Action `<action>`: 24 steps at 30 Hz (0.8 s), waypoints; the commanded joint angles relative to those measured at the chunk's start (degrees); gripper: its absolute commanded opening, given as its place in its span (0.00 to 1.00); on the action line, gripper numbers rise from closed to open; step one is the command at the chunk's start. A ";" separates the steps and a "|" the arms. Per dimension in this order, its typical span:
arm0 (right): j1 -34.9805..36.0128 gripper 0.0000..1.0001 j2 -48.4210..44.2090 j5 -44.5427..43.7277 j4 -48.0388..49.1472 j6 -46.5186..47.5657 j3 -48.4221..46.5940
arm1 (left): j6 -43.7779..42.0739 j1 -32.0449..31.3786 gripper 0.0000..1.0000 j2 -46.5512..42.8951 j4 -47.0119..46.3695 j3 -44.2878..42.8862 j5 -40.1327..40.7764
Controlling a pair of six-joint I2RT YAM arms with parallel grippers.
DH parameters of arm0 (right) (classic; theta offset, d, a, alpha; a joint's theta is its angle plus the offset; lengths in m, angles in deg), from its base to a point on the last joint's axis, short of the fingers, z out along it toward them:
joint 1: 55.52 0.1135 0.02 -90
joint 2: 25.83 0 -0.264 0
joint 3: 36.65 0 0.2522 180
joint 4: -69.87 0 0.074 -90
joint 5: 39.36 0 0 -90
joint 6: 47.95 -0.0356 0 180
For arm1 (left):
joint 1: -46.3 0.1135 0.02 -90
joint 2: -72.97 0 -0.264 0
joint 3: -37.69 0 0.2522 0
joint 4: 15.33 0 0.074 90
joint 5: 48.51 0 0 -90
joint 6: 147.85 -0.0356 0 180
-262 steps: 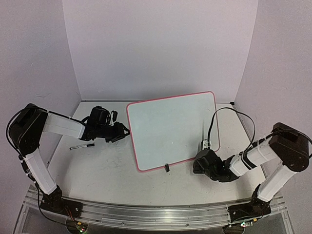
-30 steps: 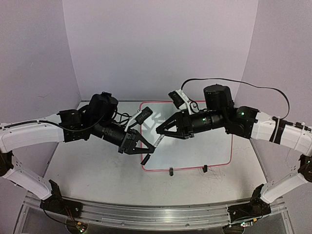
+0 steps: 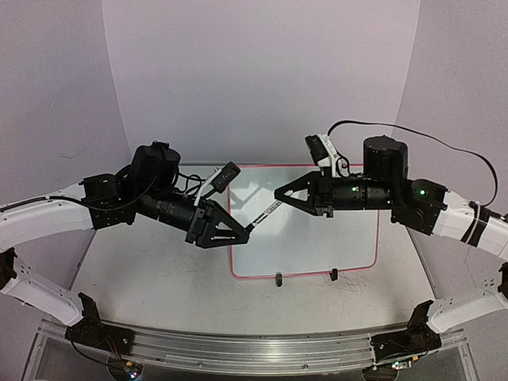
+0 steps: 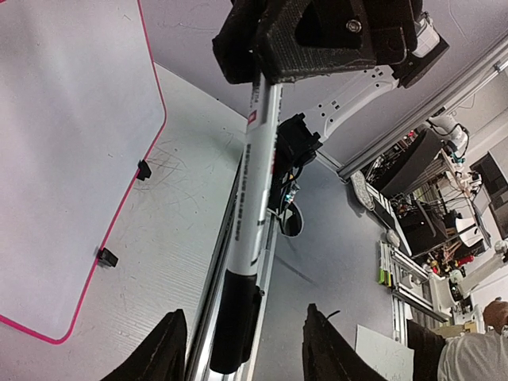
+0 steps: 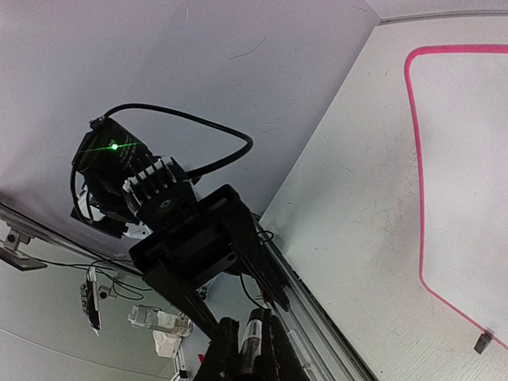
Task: Write a sentence on the whiteboard
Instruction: Pass from the right arm to the left
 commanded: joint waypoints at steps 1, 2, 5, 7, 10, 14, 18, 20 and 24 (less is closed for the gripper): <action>0.10 0.00 -0.97 -1.57 3.67 -2.05 0.57 | -0.73 -0.20 0.50 0.21 -1.58 -2.00 -0.69; 0.09 0.00 -1.03 -1.57 4.24 -2.38 0.79 | -0.75 -0.21 0.52 0.31 -1.58 -1.99 -0.78; 0.09 0.00 -1.09 -1.20 5.49 -3.17 1.25 | -0.86 -0.18 0.55 0.39 -1.59 -1.97 -0.88; 0.10 0.00 -1.14 -1.02 6.05 -3.53 1.38 | -0.98 -0.17 0.55 0.43 -1.54 -1.97 -0.84; 0.06 0.00 -1.19 -0.72 6.54 -3.91 1.63 | -1.24 -0.18 0.47 0.53 -1.60 -2.18 -0.50; 0.16 0.00 -1.55 -0.55 7.36 -4.60 2.39 | -2.04 -0.18 0.30 0.41 -1.59 -2.39 0.56; 0.15 0.01 -1.93 -0.47 7.53 -4.06 2.96 | -2.96 -0.19 0.10 -0.25 -1.60 -2.01 2.45; 0.07 0.15 -1.81 -0.31 7.38 -2.89 3.06 | -3.50 -0.19 0.05 -0.59 -1.57 -1.88 3.29; 0.10 0.64 -1.16 1.67 5.87 0.19 2.57 | -4.97 -0.20 0.02 -0.14 0.08 -2.96 2.35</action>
